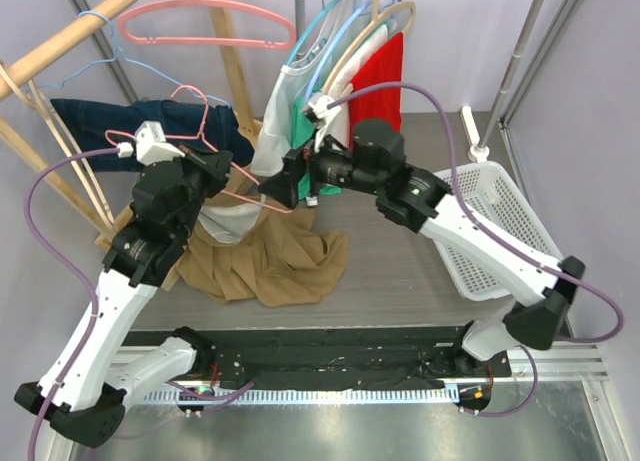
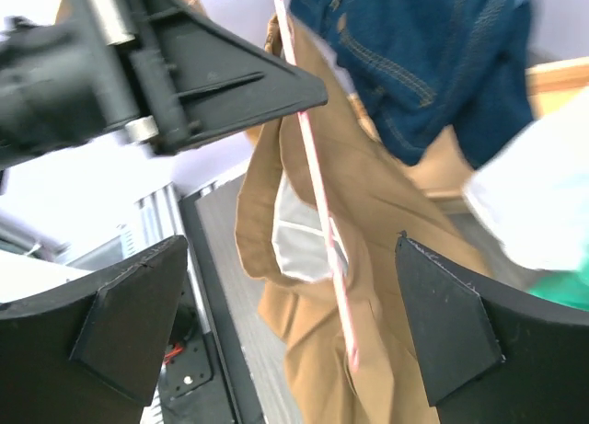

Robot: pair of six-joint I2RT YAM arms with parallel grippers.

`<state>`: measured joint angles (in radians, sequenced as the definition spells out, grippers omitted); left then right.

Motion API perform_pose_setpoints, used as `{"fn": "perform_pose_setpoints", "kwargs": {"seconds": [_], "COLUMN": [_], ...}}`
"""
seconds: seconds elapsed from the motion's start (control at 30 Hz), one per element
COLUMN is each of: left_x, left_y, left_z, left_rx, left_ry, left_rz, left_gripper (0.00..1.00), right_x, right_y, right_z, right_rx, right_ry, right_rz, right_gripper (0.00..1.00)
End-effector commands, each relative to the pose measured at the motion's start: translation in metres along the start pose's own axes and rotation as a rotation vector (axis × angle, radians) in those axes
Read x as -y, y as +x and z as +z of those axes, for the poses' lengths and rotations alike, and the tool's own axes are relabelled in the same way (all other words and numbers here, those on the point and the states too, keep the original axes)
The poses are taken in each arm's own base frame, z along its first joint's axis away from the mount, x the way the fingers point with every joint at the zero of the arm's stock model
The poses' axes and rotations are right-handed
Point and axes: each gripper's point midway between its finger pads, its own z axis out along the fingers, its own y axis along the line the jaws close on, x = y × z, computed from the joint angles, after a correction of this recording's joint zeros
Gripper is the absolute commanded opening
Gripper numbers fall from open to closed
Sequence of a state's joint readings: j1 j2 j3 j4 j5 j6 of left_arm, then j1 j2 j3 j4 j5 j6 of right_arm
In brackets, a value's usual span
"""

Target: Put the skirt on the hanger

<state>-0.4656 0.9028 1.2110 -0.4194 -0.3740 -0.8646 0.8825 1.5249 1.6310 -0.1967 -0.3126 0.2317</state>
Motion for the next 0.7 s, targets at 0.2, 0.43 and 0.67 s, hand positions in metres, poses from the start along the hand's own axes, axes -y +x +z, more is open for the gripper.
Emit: {"fn": "perform_pose_setpoints", "kwargs": {"seconds": [0.2, 0.43, 0.67], "left_x": [0.022, 0.040, 0.030], "left_y": [-0.072, -0.113, -0.153], "left_z": [0.013, 0.027, 0.028], "left_rx": [0.198, 0.219, 0.310], "left_ry": [-0.016, 0.026, -0.022], "left_rz": [-0.011, -0.055, -0.127], "left_gripper": [0.00, 0.00, 0.00], "right_x": [0.012, 0.021, 0.029], "right_y": [-0.026, -0.009, -0.003], "right_z": [-0.063, -0.064, -0.062], "right_rx": [0.112, 0.072, 0.055], "right_ry": [0.182, 0.206, 0.211], "right_rz": [-0.082, -0.064, -0.074], "right_gripper": [1.00, 1.00, 1.00]}}
